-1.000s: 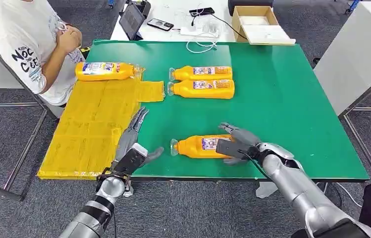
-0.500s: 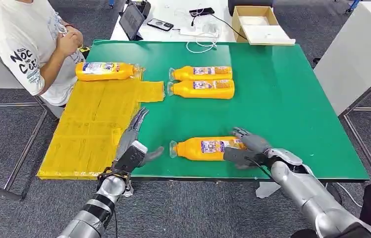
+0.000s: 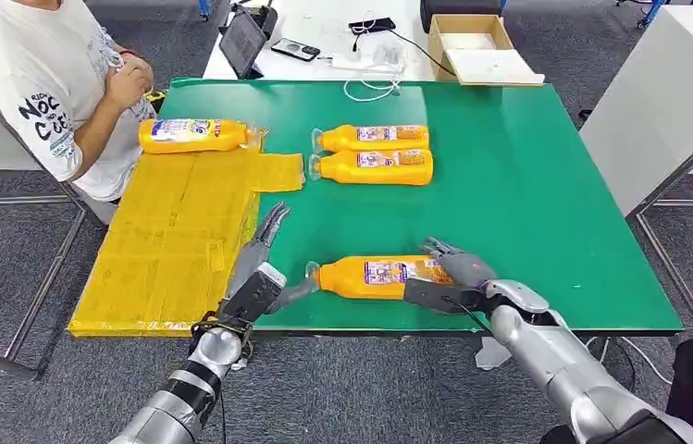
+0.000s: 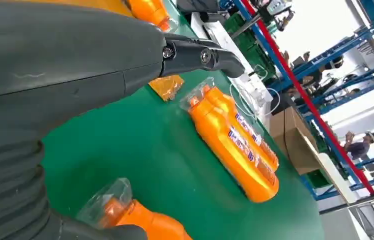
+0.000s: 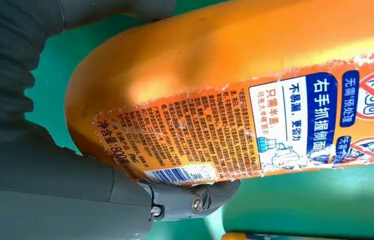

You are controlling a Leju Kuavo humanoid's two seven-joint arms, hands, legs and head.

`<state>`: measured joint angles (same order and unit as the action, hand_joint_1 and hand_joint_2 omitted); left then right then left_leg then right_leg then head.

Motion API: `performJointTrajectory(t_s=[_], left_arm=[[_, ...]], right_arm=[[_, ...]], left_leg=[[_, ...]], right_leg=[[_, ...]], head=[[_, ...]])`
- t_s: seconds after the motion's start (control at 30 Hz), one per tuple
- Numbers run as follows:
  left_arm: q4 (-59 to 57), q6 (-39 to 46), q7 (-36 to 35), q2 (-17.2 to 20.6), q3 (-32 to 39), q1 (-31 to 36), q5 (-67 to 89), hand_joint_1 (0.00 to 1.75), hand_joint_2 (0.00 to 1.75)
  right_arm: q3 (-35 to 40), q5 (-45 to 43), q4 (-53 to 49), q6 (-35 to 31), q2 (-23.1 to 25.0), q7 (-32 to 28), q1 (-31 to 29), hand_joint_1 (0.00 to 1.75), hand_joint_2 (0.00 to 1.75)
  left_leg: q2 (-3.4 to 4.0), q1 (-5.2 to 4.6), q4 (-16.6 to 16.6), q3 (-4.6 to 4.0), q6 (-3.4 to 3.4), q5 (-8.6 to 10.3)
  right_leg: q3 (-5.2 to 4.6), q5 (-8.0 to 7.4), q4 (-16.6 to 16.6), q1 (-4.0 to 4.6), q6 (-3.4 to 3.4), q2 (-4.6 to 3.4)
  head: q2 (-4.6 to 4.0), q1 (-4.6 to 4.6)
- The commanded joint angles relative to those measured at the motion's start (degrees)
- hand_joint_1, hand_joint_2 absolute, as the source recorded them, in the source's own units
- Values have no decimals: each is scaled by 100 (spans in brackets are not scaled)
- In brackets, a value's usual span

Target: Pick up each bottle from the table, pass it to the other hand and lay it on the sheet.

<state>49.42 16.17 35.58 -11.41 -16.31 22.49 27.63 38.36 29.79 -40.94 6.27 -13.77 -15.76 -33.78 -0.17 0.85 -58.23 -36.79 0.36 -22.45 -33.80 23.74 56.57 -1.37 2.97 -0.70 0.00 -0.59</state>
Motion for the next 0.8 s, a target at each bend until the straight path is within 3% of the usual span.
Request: performJointTrajectory(t_s=[0.03, 0.13, 0.5, 0.77, 0.8], left_arm=[[-478, 8, -20, 38, -227, 273, 46, 0, 175], [-433, -6, -38, 25, -194, 235, 17, 0, 175], [-385, -112, -72, 18, -135, 196, 29, 0, 175], [-238, -189, -121, -2, -25, 53, 50, 0, 175], [-174, -179, -145, -16, 55, -8, 3, 0, 175]], right_arm=[[173, 13, 480, -128, 235, -79, 240, 124, 175], [-93, 128, 272, -388, 356, -92, 402, 175, 175], [-818, 200, -324, -797, 486, -366, 869, 175, 175], [-1867, 213, -1493, -1257, 737, -594, 1372, 175, 175], [-2200, 118, -1859, -1552, 893, -704, 1541, 175, 175]], left_leg=[[-10, 9, 8, 16, 1, 1], [-11, 10, 9, 23, 0, 1], [-8, 7, 4, 19, 0, -2], [-7, 3, 3, 4, 0, -3], [-7, 5, 3, 5, 0, -5]], right_leg=[[23, 0, -13, 12, -18, 17], [32, 0, -15, 14, -18, 19], [25, 2, -8, 9, -11, 11], [14, 4, -4, 6, -14, 10], [15, 7, -4, 9, -19, 12]], head=[[0, 2], [0, 0], [0, 2], [0, 0], [0, 2]])
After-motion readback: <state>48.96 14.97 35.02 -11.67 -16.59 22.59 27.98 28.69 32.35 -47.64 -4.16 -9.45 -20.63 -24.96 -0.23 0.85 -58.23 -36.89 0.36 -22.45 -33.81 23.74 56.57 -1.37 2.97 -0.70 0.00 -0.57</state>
